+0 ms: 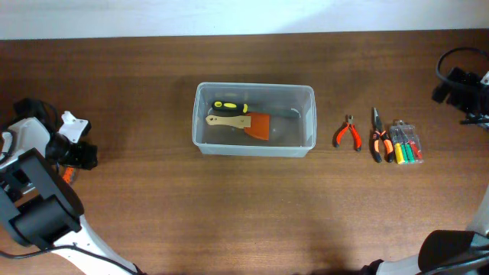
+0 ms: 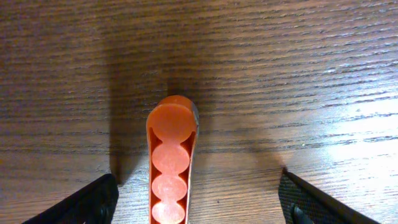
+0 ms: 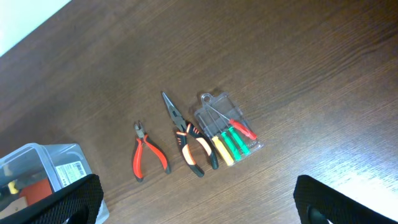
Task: Pack container
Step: 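Move left gripper to the orange bit strip and grasp it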
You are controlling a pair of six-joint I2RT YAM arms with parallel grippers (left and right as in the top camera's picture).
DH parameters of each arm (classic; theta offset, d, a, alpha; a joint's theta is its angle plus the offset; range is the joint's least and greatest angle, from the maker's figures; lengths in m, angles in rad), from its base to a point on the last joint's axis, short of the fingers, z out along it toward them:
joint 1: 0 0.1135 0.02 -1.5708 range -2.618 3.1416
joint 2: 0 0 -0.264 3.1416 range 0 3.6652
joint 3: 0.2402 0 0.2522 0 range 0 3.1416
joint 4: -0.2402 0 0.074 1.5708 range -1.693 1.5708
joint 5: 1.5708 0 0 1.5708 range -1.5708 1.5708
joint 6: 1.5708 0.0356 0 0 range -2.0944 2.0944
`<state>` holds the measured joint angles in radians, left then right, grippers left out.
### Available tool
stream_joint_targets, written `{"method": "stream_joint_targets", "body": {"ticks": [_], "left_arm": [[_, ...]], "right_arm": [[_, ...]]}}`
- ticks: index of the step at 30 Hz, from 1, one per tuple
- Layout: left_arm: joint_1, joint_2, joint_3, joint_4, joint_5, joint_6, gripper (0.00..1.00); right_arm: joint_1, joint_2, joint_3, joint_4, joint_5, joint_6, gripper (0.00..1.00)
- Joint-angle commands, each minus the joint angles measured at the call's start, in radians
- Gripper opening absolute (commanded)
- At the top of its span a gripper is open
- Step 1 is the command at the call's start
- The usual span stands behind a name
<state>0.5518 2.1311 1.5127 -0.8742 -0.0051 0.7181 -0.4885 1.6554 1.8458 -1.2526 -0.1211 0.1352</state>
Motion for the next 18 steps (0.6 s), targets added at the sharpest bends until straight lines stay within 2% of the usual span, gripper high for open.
{"method": "stream_joint_targets", "body": {"ticks": [1, 4, 9, 12, 15, 18], "left_arm": [[0.006, 0.026, -0.007, 0.003, -0.043, 0.017, 0.80], [0.008, 0.029, -0.007, 0.003, -0.043, 0.017, 0.71], [0.008, 0.029, -0.007, 0.002, -0.043, 0.016, 0.67], [0.008, 0.029, -0.007, -0.001, -0.043, 0.016, 0.56], [0.008, 0.029, -0.007, -0.002, -0.043, 0.009, 0.52], [0.008, 0.029, -0.007, -0.005, -0.043, 0.009, 0.43]], "right_arm": [[-0.003, 0.001, 0.005, 0.002, -0.001, 0.005, 0.98], [-0.003, 0.001, 0.005, 0.002, -0.001, 0.005, 0.98], [-0.003, 0.001, 0.005, 0.002, -0.001, 0.005, 0.99], [-0.003, 0.001, 0.005, 0.002, -0.001, 0.005, 0.98], [-0.003, 0.001, 0.005, 0.002, -0.001, 0.005, 0.98], [-0.003, 0.001, 0.005, 0.002, -0.001, 0.005, 0.98]]}}
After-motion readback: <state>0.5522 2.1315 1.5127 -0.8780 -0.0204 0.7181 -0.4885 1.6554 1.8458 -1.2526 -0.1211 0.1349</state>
